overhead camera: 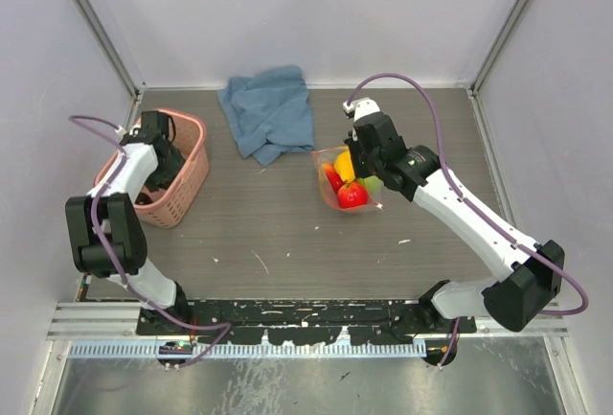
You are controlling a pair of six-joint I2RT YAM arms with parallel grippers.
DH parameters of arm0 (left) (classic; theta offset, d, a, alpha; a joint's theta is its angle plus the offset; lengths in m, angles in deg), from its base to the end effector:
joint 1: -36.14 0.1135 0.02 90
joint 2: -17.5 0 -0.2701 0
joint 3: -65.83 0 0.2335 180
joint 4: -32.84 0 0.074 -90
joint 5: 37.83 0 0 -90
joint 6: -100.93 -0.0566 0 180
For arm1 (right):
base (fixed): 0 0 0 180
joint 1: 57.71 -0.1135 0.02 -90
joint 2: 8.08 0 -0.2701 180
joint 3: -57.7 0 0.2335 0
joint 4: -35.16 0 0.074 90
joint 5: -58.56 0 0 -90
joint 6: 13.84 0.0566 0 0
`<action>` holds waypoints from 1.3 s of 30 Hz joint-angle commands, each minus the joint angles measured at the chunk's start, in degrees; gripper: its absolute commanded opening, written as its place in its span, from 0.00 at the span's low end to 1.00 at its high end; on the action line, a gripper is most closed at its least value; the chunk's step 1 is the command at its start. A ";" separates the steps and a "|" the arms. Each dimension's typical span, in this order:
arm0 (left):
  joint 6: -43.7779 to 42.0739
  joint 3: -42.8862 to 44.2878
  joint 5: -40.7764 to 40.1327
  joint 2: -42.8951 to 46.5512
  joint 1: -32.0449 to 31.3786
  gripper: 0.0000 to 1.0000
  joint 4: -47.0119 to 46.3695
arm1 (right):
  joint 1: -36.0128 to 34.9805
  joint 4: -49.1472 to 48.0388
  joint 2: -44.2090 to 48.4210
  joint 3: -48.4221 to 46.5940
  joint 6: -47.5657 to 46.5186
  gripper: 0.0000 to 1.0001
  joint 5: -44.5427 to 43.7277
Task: Place the food in the zip-top bag and seal the zipper
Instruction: Pick up the fake fruit from the bin, then place the fake fruit in the zipper food storage bag.
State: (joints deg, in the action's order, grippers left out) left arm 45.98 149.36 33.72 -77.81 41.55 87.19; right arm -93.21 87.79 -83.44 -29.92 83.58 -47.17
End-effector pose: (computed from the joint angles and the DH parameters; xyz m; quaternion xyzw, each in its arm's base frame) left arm 0.3221 0.0485 0.2180 -0.3650 0.8947 0.0994 0.2375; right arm 0.2351 0.1488 0.3412 -0.1624 0.8862 0.0365 0.4324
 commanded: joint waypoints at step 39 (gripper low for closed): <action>-0.85 -19.96 13.19 37.72 -53.79 0.25 -46.87 | -0.69 -7.01 2.29 0.68 3.92 0.01 1.75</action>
State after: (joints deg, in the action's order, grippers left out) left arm 47.66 128.47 49.82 -36.61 -6.38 55.02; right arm -93.61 84.90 -83.44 -29.55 86.84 -45.51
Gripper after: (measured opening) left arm 0.686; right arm 0.039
